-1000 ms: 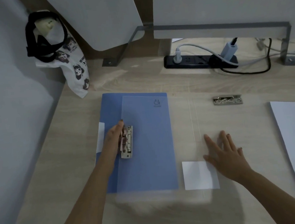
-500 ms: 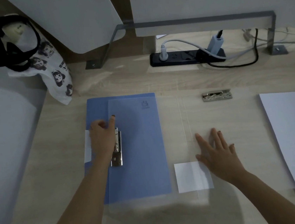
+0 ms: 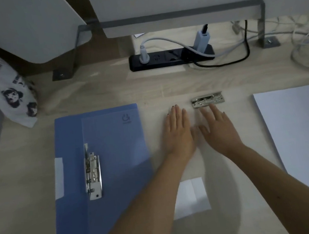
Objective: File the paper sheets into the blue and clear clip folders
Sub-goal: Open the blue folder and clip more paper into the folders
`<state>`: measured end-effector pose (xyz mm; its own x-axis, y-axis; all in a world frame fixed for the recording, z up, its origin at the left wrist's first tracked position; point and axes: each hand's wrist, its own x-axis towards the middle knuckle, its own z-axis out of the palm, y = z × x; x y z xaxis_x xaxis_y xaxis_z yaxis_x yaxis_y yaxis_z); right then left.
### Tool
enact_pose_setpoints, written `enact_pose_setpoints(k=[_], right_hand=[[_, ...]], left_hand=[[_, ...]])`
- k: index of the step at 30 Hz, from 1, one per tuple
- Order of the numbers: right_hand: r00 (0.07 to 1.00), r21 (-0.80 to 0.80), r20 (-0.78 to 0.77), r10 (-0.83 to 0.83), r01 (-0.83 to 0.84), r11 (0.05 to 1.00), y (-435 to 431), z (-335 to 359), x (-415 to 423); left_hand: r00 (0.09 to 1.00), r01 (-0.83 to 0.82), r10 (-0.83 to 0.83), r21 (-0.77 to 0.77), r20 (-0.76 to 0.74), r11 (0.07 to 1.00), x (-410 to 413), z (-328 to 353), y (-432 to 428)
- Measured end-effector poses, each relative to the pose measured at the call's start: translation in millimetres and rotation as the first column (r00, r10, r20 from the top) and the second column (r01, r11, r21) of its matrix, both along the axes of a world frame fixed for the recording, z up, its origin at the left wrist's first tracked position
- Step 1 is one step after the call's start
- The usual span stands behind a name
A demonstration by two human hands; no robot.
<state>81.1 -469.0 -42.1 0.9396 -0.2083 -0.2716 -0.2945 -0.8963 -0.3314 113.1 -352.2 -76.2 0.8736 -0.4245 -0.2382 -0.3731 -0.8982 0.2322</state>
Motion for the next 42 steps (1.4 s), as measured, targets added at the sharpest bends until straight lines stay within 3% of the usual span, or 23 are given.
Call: enact_pose_setpoints(k=[8, 19, 24, 27, 29, 32, 37, 42], right_hand=[[0.988, -0.101, 0.021, 0.156, -0.153, 0.983, -17, -20, 40], [0.949, -0.110, 0.201, 0.241, -0.223, 0.969, -39, -24, 44], [0.923, 0.220, 0.369, -0.110, 0.029, 0.975, -46, -3, 52], [0.840, 0.554, 0.278, -0.467, 0.257, 0.792, -65, 1, 61], [0.767, 0.591, 0.224, -0.602, 0.385, 0.709, -82, -4, 62], [0.760, 0.514, 0.174, -0.626, 0.473, 0.716, -104, -15, 56], [0.800, 0.510, 0.216, -0.560, 0.397, 0.763, -122, 0, 32], [0.844, 0.452, 0.090, -0.529, 0.438, 0.777, -163, 16, -37]], left_hand=[[0.991, -0.017, 0.023, -0.041, 0.132, 0.999, -6, -25, -7], [0.988, -0.039, 0.051, -0.089, 0.145, 0.995, -5, -26, -9], [0.987, -0.037, 0.050, -0.087, 0.155, 0.996, -5, -29, -8], [0.986, -0.043, 0.056, -0.084, 0.157, 0.996, -4, -30, -9], [0.987, -0.050, 0.063, -0.088, 0.151, 0.995, -4, -30, -9], [0.986, -0.056, 0.072, -0.107, 0.150, 0.993, -5, -30, -9], [0.981, -0.059, 0.073, -0.079, 0.178, 0.995, -1, -32, -9], [0.985, -0.084, 0.097, -0.092, 0.140, 0.992, -3, -29, -10]])
